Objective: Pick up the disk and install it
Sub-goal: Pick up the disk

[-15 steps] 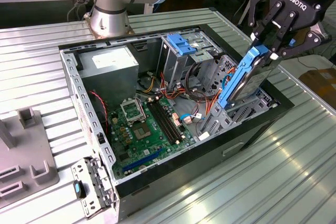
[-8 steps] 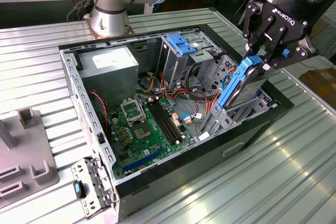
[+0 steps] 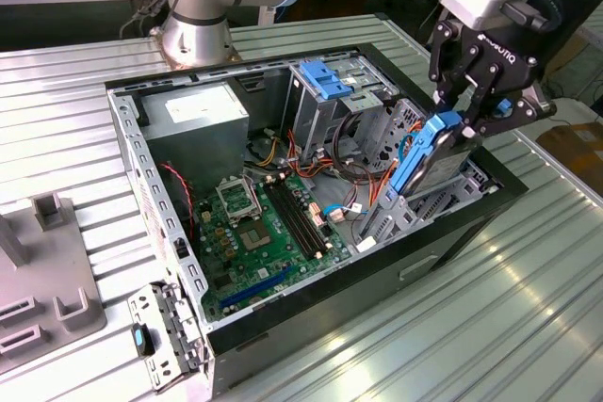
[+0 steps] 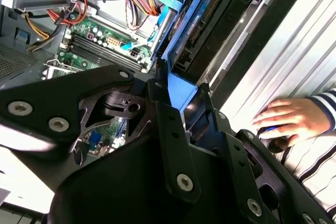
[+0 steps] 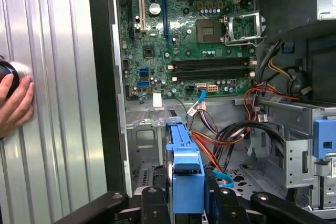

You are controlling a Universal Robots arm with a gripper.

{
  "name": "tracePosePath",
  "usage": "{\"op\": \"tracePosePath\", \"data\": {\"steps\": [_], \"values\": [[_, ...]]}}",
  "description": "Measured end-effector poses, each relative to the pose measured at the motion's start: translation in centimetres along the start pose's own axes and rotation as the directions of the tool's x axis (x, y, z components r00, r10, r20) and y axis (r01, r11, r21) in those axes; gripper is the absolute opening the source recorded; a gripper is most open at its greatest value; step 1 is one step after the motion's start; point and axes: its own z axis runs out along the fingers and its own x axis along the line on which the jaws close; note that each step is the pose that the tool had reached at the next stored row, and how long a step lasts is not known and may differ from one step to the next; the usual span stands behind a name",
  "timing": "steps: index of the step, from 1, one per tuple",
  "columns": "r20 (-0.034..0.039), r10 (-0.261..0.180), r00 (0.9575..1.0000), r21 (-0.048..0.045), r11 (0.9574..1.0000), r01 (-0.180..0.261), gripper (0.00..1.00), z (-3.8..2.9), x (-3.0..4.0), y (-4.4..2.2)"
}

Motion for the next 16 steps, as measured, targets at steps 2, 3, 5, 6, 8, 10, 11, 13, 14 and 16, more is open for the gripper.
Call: {"op": "tracePosePath", "data": {"steps": [2,3,5,6,8,10,11,13,14,16], "values": [[-0.0004,0.0,1.0,0.0,1.0,0.0,0.37,0.75,0.03,0.05],[-0.001,0.0,1.0,-0.0001,1.0,0.0,0.37,1.31,0.06,0.08],[-0.0012,0.0,1.0,-0.0002,1.0,0.0,0.37,2.29,0.11,0.16],[-0.0005,0.0,1.0,0.0,1.0,0.0,0.37,2.39,0.12,0.14],[-0.0006,0.0,1.0,0.0,1.0,0.0,0.37,2.45,0.12,0.15],[-0.0003,0.0,1.0,0.0,1.0,0.0,0.37,2.47,0.12,0.15],[-0.0004,0.0,1.0,0.0,1.0,0.0,0.37,2.47,0.12,0.15],[0.002,0.0,1.0,0.0002,1.0,0.0,0.37,2.6,0.14,0.14],[-0.0007,0.0,1.0,0.0,1.0,0.0,0.44,2.46,0.12,0.15],[-0.0002,0.0,1.0,0.0,1.0,0.0,0.44,2.49,0.13,0.15]]}}
